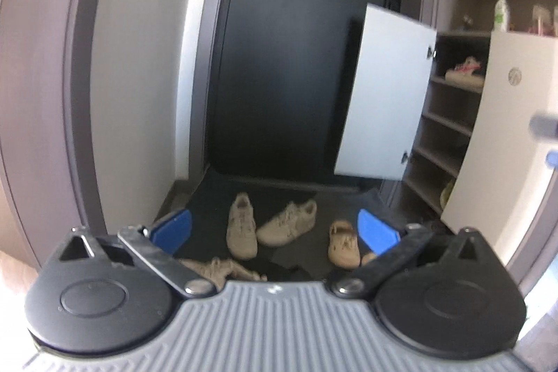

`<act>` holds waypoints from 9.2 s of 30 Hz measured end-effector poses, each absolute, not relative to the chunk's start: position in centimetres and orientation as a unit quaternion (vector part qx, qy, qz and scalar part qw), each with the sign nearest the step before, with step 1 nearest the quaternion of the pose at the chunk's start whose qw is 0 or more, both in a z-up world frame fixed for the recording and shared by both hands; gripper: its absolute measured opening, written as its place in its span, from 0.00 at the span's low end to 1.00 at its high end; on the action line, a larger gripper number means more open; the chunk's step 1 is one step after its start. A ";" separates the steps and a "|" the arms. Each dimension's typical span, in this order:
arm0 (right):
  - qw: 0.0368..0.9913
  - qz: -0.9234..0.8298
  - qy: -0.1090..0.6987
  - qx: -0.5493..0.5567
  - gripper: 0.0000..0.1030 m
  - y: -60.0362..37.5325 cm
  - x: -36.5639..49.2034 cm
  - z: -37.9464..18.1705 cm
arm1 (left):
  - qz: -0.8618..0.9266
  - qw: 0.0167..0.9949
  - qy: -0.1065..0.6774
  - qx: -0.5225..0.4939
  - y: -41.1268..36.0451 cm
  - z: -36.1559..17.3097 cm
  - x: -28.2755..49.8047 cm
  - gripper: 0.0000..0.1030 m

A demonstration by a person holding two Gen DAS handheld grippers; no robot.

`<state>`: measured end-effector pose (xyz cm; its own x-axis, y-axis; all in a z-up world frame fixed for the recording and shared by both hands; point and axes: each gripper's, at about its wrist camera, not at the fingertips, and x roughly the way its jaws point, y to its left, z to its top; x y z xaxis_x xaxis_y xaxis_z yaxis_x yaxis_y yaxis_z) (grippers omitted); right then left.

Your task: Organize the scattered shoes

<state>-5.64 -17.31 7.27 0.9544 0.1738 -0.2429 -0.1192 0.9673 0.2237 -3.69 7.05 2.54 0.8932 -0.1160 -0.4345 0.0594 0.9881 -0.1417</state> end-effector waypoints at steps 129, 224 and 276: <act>0.749 0.410 0.382 -0.354 0.94 6.4 17.9 -20.8 | 0.147 0.945 0.272 -0.108 22.5 7.2 -1.0 1.00; 0.891 0.163 0.413 0.091 0.81 -8.6 11.0 0.7 | -0.021 0.988 0.137 0.071 10.4 4.8 2.8 1.00; 0.832 0.117 0.395 0.372 0.82 -16.7 13.7 -4.3 | -0.061 0.858 0.442 0.256 6.8 -33.2 33.5 0.25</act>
<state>13.71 -16.70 -4.32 0.6614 0.4875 -0.5700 0.0992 0.6964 0.7107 33.52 6.85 -33.21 0.6021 0.1220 -0.7890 0.3299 0.8619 0.3851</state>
